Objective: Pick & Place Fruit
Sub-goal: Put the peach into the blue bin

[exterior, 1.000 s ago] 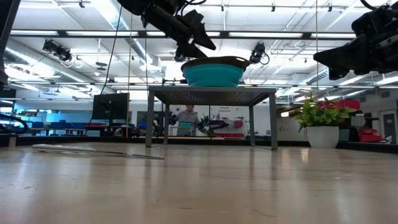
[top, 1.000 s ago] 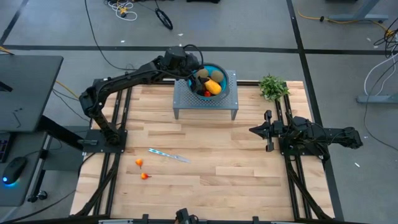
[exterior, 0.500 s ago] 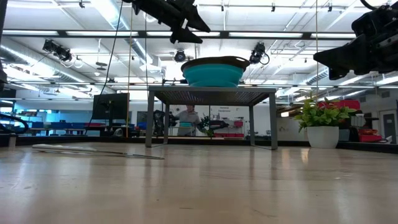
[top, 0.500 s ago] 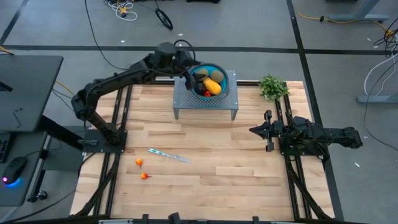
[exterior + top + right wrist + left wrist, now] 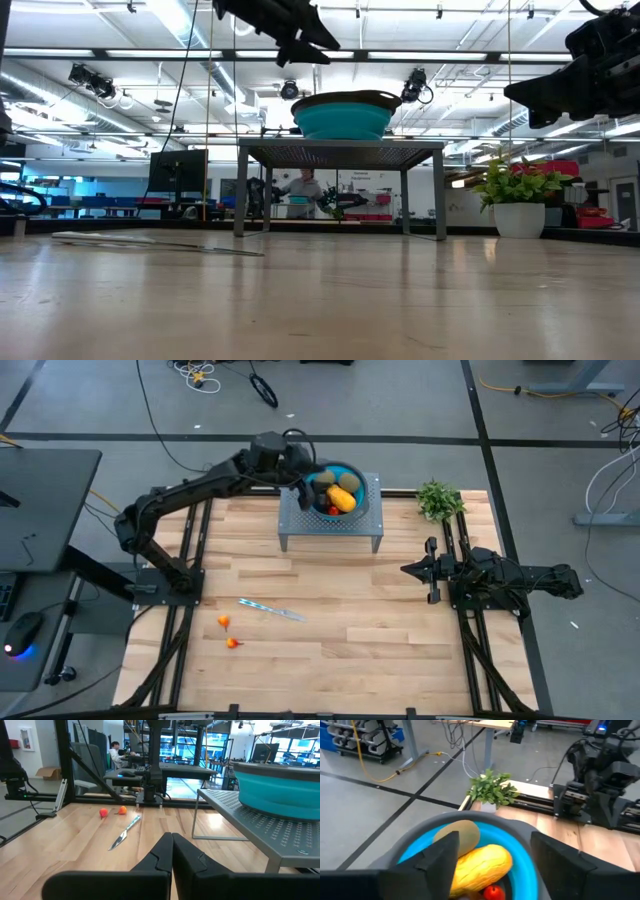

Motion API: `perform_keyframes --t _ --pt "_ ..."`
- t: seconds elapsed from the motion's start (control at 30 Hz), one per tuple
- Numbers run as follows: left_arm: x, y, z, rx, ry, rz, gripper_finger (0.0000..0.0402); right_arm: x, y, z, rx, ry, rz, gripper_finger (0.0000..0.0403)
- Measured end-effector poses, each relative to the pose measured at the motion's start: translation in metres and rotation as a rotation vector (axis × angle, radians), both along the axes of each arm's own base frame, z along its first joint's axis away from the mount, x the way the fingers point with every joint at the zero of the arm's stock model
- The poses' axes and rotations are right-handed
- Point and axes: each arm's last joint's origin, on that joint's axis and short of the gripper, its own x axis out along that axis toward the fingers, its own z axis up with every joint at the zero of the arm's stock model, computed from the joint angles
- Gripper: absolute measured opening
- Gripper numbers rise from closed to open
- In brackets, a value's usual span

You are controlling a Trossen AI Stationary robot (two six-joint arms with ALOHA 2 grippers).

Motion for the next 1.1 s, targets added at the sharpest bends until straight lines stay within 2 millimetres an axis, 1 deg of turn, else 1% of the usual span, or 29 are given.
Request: perform_keyframes --t 0.2,0.53,1.1 --pt "0.0014 -0.0026 0.0 0.003 0.001 -0.009 0.0198 0.0 0.0 0.0 0.0 0.0 0.0 0.0007" --pt "0.0015 -0.003 0.0001 -0.004 -0.003 -0.015 0.0134 0.0 0.0 0.0 0.0 0.0 0.0 0.0007" --pt "0.0016 -0.0031 0.0001 0.016 0.003 -0.029 0.0065 0.0 0.0 0.0 0.0 0.0 0.0 0.0007"
